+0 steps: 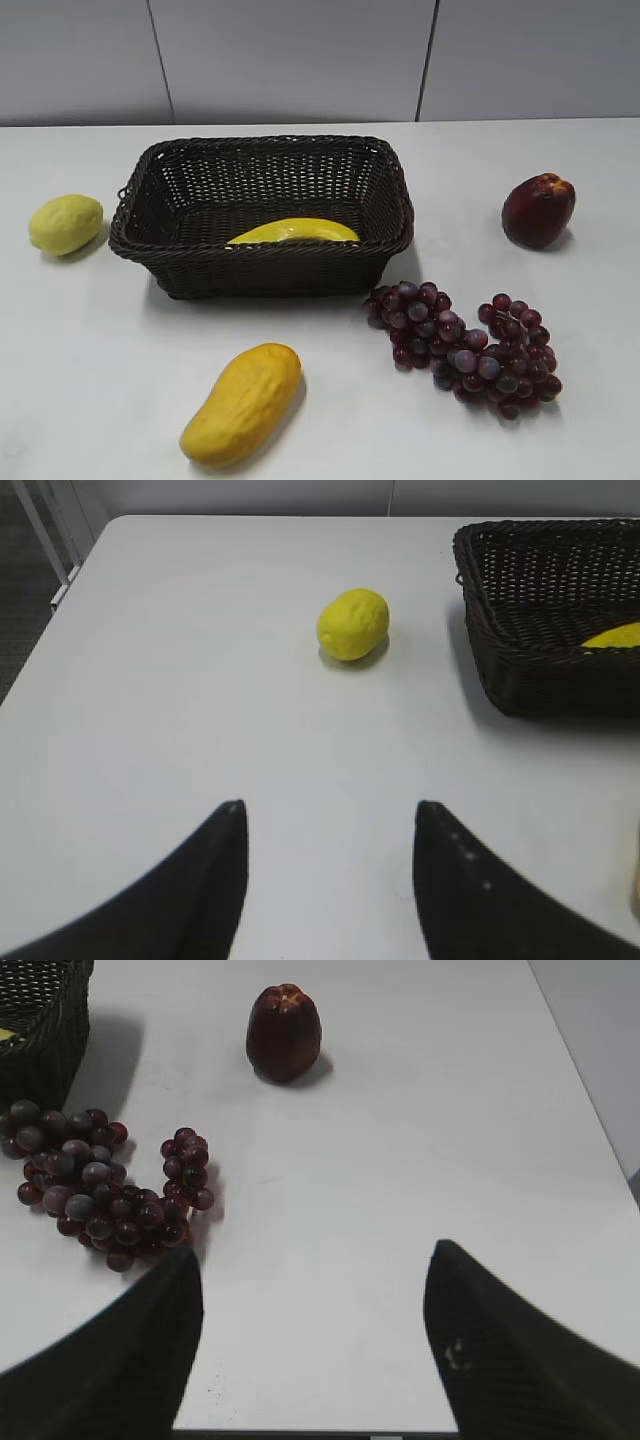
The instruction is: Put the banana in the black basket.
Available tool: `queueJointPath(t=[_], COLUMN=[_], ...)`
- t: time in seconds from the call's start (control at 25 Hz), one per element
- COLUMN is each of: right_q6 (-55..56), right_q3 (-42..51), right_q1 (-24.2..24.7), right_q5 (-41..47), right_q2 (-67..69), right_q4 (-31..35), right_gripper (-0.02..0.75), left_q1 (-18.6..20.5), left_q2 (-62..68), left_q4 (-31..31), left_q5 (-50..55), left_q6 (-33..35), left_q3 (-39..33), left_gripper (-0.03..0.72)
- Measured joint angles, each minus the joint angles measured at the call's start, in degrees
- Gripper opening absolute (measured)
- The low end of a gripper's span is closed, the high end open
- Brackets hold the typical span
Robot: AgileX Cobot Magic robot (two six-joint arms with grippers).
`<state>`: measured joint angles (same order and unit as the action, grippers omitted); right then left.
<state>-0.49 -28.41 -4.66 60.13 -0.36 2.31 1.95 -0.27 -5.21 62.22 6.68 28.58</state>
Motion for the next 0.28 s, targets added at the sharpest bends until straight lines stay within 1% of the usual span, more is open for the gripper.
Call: queueJointPath(t=[0.28], right_q6=[0.00], right_q3=[0.00], right_q1=[0.00], right_q5=[0.00], right_q2=[0.00], right_q4=[0.00], right_gripper=[0.555], left_q1=[0.00], left_q2=[0.00], left_q4=[0.00], left_q5=[0.00], left_q6=[0.00], left_q3=[0.00], left_gripper=[0.525])
